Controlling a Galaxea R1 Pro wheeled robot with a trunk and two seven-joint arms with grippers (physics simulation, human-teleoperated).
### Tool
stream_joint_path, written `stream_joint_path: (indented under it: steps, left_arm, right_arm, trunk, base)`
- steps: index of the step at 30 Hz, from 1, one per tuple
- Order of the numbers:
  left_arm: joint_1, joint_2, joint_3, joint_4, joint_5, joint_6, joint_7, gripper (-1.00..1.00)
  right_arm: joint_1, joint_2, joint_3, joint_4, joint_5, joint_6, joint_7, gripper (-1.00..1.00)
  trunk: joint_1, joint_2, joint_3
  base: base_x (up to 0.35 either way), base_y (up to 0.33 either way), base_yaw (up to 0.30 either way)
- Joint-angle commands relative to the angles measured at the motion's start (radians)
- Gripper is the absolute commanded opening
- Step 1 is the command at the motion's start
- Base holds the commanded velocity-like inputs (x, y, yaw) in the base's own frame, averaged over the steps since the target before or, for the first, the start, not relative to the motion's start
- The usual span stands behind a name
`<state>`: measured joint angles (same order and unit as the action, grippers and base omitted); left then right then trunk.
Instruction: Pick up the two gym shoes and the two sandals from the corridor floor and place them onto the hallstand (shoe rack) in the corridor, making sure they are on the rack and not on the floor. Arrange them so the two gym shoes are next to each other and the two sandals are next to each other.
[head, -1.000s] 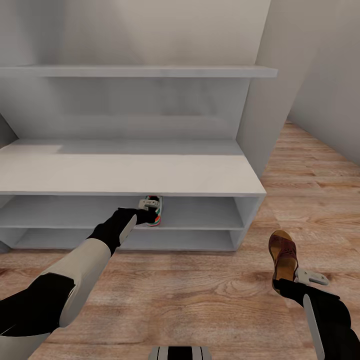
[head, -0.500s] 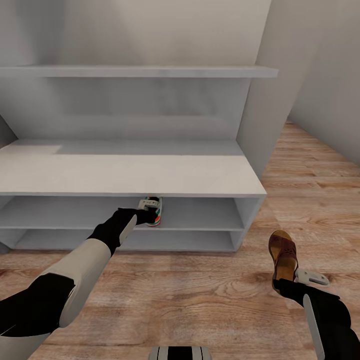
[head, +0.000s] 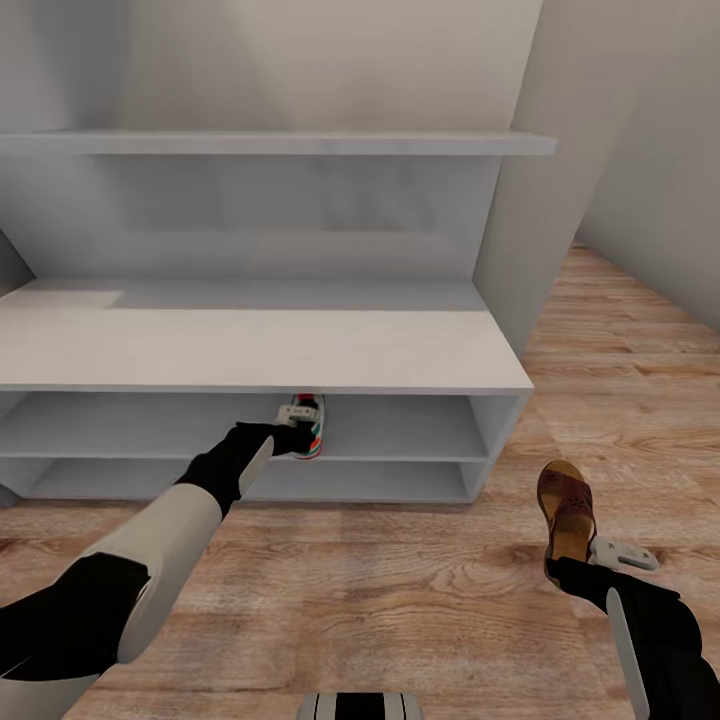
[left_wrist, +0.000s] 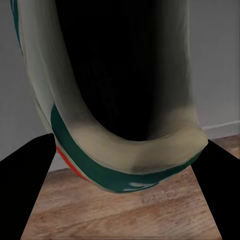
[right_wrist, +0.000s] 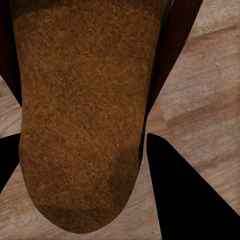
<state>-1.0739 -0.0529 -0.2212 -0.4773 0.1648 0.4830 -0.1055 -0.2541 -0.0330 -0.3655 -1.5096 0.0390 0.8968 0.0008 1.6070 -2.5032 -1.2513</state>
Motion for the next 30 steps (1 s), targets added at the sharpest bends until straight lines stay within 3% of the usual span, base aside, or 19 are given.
stream_joint_path:
  steps: [1,11,20,30]
  left_arm:
    - [0.001,0.001,-0.004,-0.001,0.01,0.005,0.003,-1.0]
    - [0.006,0.001,-0.004,-0.001,0.011,0.004,0.003,-1.0]
    - [0.006,0.001,-0.004,-0.001,0.011,0.004,0.003,-1.0]
    - [0.015,0.001,-0.004,-0.001,0.011,0.003,0.003,-1.0]
  right_arm:
    - [-0.001,0.0,0.0,-0.001,0.001,0.005,-0.002,-1.0]
    - [-0.001,0.0,0.0,-0.001,0.001,0.005,-0.002,-1.0]
    - [-0.001,0.0,0.0,-0.001,0.001,0.005,-0.002,-1.0]
    - [-0.001,0.0,0.0,-0.001,0.001,0.005,-0.002,-1.0]
  trunk:
    - [0.0,0.0,-0.001]
    - [0.0,0.0,-0.001]
    - [0.0,0.0,-0.001]
    - [0.0,0.0,-0.001]
  base:
    - [0.0,0.0,0.0]
    - [0.006,0.0,0.0]
    - [0.225,0.0,0.0]
    - [0.033,0.0,0.0]
